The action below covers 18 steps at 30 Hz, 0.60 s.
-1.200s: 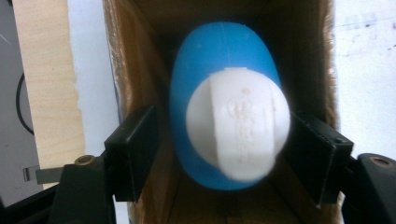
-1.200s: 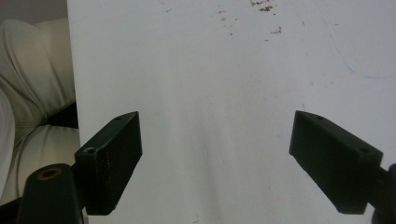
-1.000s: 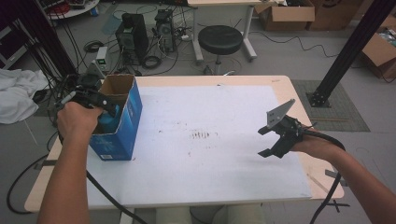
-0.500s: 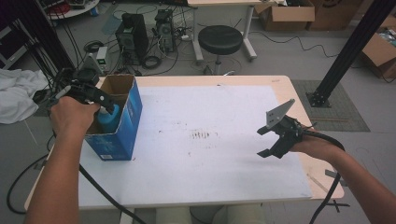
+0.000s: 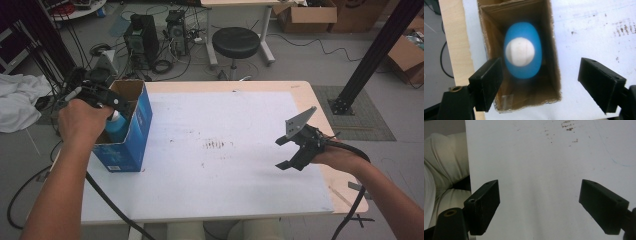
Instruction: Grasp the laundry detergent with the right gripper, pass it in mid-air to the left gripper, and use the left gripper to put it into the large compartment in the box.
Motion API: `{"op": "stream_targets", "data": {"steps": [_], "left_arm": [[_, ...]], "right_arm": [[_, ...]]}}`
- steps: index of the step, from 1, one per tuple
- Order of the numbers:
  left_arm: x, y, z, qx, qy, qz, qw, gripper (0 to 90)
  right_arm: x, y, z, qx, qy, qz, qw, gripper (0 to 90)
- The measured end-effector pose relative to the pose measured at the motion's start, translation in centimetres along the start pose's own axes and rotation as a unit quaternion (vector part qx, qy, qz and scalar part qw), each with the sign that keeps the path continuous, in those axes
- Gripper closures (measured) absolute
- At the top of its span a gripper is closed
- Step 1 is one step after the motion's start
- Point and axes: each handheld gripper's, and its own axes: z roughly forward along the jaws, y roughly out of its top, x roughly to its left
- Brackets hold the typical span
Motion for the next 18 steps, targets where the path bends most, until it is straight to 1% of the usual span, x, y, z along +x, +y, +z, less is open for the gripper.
{"op": "stream_targets", "data": {"steps": [3,10,17,18], "left_arm": [[-0.4,0.1,-0.2,0.001,-0.006,0.006,1.0,20.5],[-1.8,0.3,-0.5,-0.004,-0.011,0.025,0.9996,20.3],[-3.8,1.0,-0.9,-0.012,-0.018,0.051,0.9984,20.3],[-4.1,1.2,-1.0,-0.012,-0.018,0.059,0.998,20.4]], "right_arm": [[0.0,0.0,-0.1,0.0,-0.001,0.002,1.0,16.7],[0.0,-0.1,-0.3,-0.001,-0.003,0.004,1.0,16.7],[0.0,-0.2,-0.5,0.0,-0.004,0.006,1.0,16.6],[0.0,-0.2,-0.5,0.0,-0.004,0.006,1.0,16.7]]}}
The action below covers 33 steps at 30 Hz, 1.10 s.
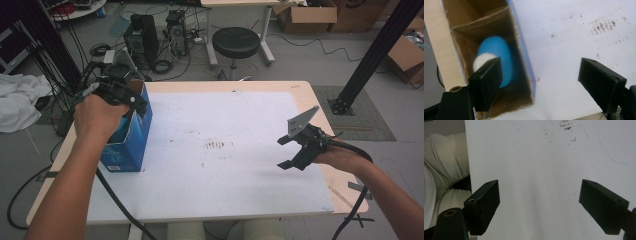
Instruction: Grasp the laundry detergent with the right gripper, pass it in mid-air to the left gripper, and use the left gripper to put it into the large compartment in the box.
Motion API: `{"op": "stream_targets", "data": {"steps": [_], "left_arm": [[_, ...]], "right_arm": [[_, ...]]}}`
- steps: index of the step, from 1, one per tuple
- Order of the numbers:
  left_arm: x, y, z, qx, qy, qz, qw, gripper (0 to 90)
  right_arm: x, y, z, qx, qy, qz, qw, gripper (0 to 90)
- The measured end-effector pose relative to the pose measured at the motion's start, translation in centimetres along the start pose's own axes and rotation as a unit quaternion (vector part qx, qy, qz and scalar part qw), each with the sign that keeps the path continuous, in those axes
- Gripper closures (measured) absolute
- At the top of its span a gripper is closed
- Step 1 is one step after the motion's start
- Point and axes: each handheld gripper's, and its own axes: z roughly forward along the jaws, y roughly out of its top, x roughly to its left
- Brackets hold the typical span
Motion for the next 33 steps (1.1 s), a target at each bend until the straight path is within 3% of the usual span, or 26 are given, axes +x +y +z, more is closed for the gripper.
{"op": "stream_targets", "data": {"steps": [7,12,20,33], "left_arm": [[-2.4,1.3,-0.2,-0.003,-0.005,0.037,0.9993,20.2],[-4.2,2.2,0.0,-0.006,-0.012,0.068,0.9976,20.1],[-6.6,3.6,1.0,0.006,-0.022,0.099,0.9948,20.2],[-8.2,4.9,2.0,0.011,-0.033,0.129,0.9911,20.2]], "right_arm": [[0.0,0.0,-0.1,0.001,-0.002,0.004,1.0,16.6],[0.0,-0.1,-0.1,0.002,-0.002,0.006,1.0,16.6],[-0.1,0.2,0.0,0.005,-0.001,0.007,1.0,16.6],[-0.5,0.7,0.3,0.009,0.001,0.01,0.9999,16.6]]}}
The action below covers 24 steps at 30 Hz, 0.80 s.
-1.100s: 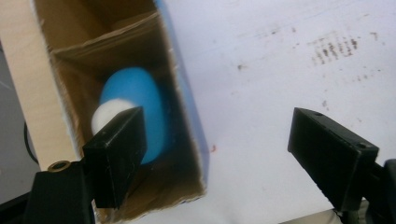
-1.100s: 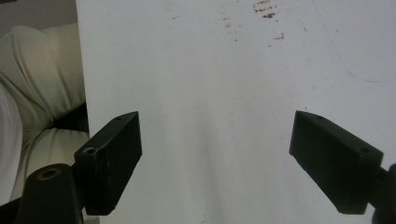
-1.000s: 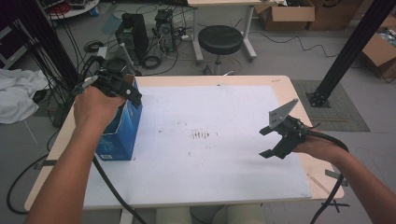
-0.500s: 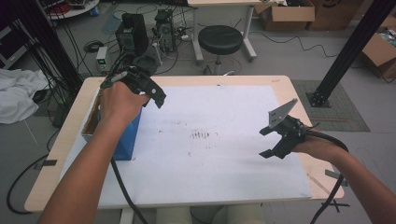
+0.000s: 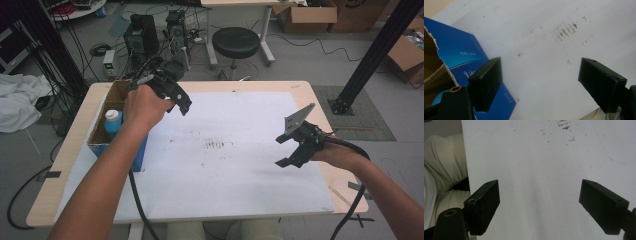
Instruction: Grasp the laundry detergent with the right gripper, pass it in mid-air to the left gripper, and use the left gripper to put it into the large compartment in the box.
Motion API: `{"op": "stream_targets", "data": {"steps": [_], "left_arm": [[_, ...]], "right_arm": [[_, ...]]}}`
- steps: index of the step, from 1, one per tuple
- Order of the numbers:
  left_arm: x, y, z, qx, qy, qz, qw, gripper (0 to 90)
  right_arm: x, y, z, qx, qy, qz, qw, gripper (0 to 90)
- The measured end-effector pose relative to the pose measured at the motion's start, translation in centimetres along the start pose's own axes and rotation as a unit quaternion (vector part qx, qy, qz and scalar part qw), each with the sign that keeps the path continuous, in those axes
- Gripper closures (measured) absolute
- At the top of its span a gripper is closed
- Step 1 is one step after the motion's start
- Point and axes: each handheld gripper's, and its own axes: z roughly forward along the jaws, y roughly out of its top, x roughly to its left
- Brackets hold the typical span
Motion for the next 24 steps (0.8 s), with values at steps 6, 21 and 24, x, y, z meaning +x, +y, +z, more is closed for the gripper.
{"op": "stream_targets", "data": {"steps": [6,21,24], "left_arm": [[-0.3,0.5,0.7,0.005,-0.003,0.01,0.9999,20.1],[-1.2,1.2,2.2,0.01,-0.016,0.039,0.999,20.4],[-1.4,1.3,2.2,0.006,-0.018,0.041,0.999,20.4]], "right_arm": [[-0.1,0.3,0.1,0.0,0.001,0.0,1.0,16.6],[-0.7,0.7,0.4,-0.001,0.002,0.001,1.0,16.5],[-0.7,0.8,0.5,0.0,0.003,0.0,1.0,16.5]]}}
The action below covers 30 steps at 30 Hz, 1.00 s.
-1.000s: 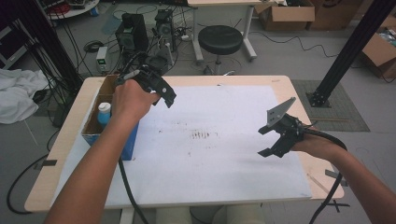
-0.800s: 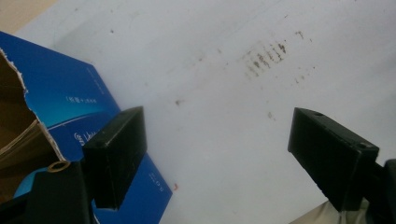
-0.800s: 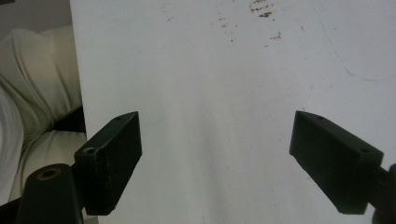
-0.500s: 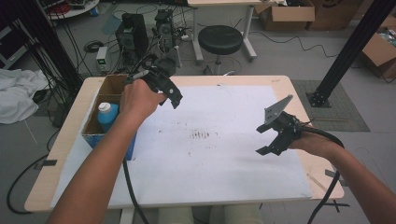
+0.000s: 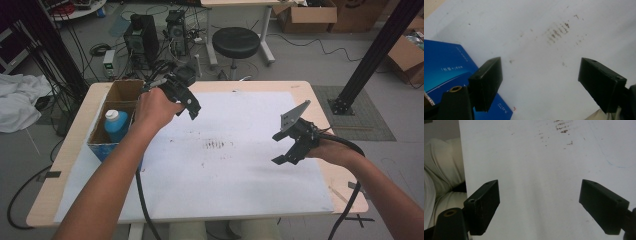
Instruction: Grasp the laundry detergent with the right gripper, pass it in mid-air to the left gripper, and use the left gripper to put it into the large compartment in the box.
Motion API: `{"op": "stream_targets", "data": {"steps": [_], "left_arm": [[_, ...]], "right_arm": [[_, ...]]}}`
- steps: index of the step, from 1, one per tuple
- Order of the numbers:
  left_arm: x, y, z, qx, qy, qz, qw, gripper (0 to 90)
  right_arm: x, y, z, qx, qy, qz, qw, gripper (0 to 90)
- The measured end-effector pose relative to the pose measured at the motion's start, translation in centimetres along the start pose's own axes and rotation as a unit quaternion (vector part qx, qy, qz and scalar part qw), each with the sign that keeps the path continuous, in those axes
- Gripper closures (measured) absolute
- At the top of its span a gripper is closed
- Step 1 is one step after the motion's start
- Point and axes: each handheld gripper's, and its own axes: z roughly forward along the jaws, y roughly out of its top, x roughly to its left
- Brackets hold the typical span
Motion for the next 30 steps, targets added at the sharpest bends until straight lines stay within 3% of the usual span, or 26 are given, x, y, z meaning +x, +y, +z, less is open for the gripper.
{"op": "stream_targets", "data": {"steps": [12,30], "left_arm": [[-0.17,0.22,0.34,-0.006,-0.007,0.01,0.9999,20.7],[0.1,0.11,0.65,-0.011,-0.014,0.004,0.9998,20.9]], "right_arm": [[-0.05,0.05,0.14,0.003,0.002,0.003,1.0,16.5],[0.0,-0.08,0.24,0.002,0.002,0.003,1.0,16.4]]}}
